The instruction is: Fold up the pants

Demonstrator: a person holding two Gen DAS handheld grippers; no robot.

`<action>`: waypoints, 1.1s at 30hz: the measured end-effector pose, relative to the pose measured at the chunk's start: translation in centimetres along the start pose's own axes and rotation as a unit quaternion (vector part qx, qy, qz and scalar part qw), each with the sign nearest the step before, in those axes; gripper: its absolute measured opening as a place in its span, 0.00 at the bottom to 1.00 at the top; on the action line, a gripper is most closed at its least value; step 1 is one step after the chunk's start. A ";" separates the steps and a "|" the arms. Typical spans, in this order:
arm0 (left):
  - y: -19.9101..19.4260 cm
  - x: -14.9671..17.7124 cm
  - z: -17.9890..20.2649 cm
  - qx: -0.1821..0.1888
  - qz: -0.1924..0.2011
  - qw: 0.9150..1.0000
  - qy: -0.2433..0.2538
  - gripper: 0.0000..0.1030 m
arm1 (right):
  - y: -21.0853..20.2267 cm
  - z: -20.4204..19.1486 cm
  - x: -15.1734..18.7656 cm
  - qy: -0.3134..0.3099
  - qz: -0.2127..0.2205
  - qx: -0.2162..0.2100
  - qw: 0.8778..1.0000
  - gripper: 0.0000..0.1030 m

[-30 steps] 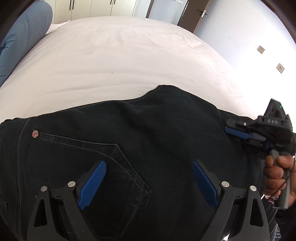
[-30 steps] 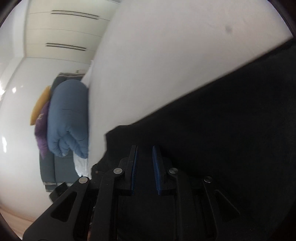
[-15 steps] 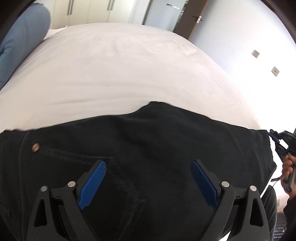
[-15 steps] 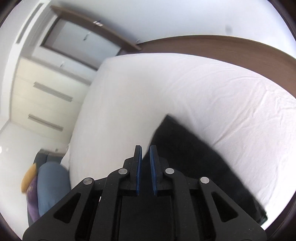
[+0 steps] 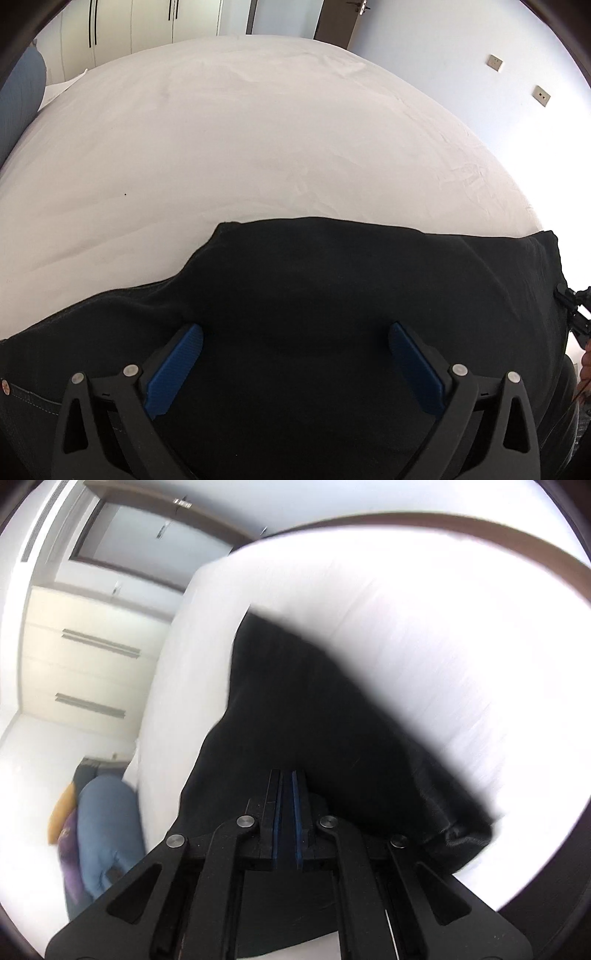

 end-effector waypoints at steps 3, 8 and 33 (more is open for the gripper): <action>-2.3 0.0 0.5 -0.008 0.028 1.000 -0.009 0.92 | -2.0 -1.5 -1.7 -0.004 0.016 -0.003 1.000 0.08; -6.7 3.8 -4.1 -0.001 0.083 0.996 -0.032 0.92 | 1.2 -8.3 4.7 -0.093 -0.119 -0.106 0.983 0.08; -2.4 -0.8 -2.2 0.086 0.040 0.995 0.014 0.95 | 19.0 -11.6 17.7 -0.099 -0.218 -0.069 0.968 0.08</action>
Point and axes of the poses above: each gripper's, at about its wrist camera, not at the fingertips, and y roughly the way its jaws point, z to its right, x to its underside, the point moved 3 cm from there along y, roughly the way its jaws point, and after that the axes turned 5 degrees about -x, right-handed, at the moved point
